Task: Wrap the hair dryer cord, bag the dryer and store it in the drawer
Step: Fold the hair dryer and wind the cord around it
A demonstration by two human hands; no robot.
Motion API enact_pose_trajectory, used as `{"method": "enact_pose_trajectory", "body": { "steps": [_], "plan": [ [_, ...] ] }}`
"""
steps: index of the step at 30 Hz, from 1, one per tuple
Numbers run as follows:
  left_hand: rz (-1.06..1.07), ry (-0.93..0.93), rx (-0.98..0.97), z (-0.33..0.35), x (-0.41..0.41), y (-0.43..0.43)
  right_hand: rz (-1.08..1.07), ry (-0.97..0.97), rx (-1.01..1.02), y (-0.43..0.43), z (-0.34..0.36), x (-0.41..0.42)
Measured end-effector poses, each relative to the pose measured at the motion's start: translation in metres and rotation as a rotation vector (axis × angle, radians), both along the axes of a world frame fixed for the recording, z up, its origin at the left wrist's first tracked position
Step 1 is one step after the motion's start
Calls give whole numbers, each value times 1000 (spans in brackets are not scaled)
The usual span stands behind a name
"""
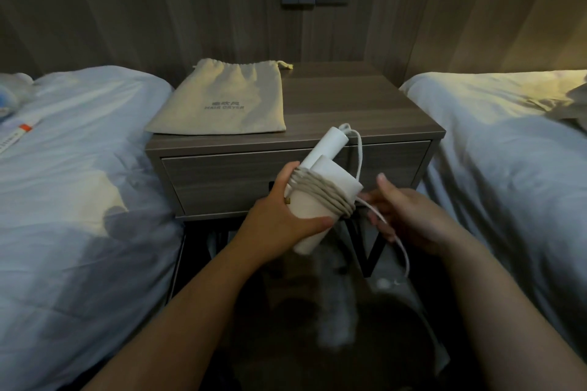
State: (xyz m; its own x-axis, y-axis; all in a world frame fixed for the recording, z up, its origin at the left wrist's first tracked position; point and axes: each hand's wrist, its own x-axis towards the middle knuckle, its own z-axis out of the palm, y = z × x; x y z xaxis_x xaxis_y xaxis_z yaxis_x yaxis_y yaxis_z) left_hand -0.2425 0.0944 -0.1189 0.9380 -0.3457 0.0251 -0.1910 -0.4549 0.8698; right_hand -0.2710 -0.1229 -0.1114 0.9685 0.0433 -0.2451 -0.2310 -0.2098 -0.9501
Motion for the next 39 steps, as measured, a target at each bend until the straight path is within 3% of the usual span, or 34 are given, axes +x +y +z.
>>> {"method": "enact_pose_trajectory", "body": {
  "steps": [4,8,18,29,35,39],
  "plan": [
    [29,-44,76,4,-3,0,203,29,-304,-4,11,-12],
    [46,-118,275,4,-5,-1,415,100,-533,3,23,-23],
    [-56,-460,712,-4,-7,-1,395,28,-906,8,19,-18],
    [-242,-474,785,-23,9,10,463,-156,-916,16,34,-28],
    [-378,-493,789,-25,8,10,270,-522,-1098,25,29,-20],
    [-388,-478,780,-25,8,12,144,-494,-1205,23,27,-18]
  ]
}}
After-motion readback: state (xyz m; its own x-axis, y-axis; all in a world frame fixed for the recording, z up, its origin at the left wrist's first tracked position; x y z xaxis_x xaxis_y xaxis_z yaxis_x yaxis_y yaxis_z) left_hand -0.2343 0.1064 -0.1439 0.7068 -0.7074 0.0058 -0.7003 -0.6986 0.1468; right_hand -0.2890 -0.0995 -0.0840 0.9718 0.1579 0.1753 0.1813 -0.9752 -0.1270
